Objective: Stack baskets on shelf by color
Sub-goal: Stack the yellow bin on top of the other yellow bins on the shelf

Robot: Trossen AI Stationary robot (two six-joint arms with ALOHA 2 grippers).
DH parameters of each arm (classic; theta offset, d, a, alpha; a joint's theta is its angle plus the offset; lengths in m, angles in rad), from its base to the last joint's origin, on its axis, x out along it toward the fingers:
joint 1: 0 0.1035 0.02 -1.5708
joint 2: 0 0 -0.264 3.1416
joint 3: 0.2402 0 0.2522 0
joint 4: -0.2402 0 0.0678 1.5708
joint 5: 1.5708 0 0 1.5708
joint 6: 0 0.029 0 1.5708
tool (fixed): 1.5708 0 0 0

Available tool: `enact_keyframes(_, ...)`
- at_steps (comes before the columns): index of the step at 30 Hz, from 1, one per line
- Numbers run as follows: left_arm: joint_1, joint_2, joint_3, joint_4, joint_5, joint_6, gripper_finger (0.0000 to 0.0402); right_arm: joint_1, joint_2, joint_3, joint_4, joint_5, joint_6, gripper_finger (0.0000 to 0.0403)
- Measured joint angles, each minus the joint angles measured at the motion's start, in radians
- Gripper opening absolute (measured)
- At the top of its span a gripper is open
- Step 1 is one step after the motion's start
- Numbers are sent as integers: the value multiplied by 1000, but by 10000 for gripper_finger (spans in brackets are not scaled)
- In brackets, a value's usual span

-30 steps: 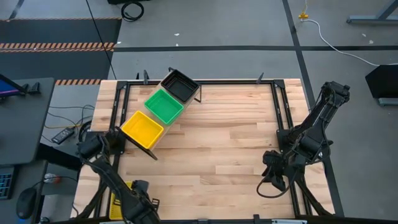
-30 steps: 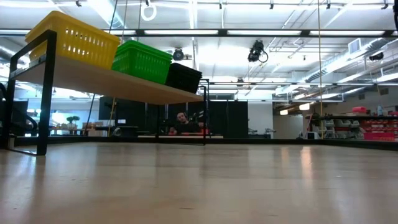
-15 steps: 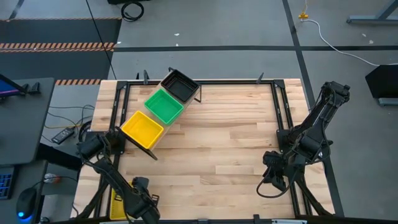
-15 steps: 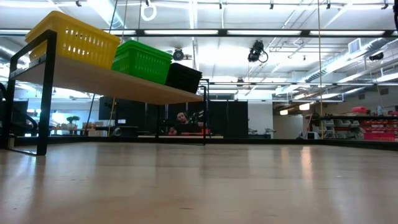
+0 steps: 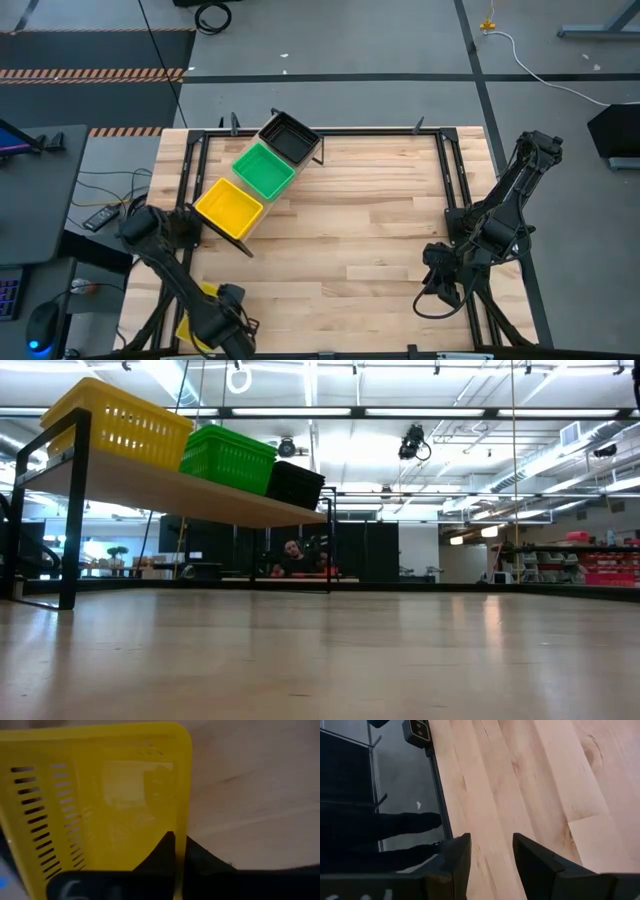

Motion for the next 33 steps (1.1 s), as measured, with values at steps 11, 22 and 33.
enact_keyframes(11, 6, -130, 218, -362, -88, 247, 4, 0, 0, 0, -2, 87, -26, 152)
enact_keyframes(22, 100, -141, 448, -451, -112, 685, 4, 0, 0, 0, -2, 122, -22, 152)
enact_keyframes(33, 201, -140, 517, -452, -122, 770, 4, 1, 0, 0, 1, 118, 34, 152)
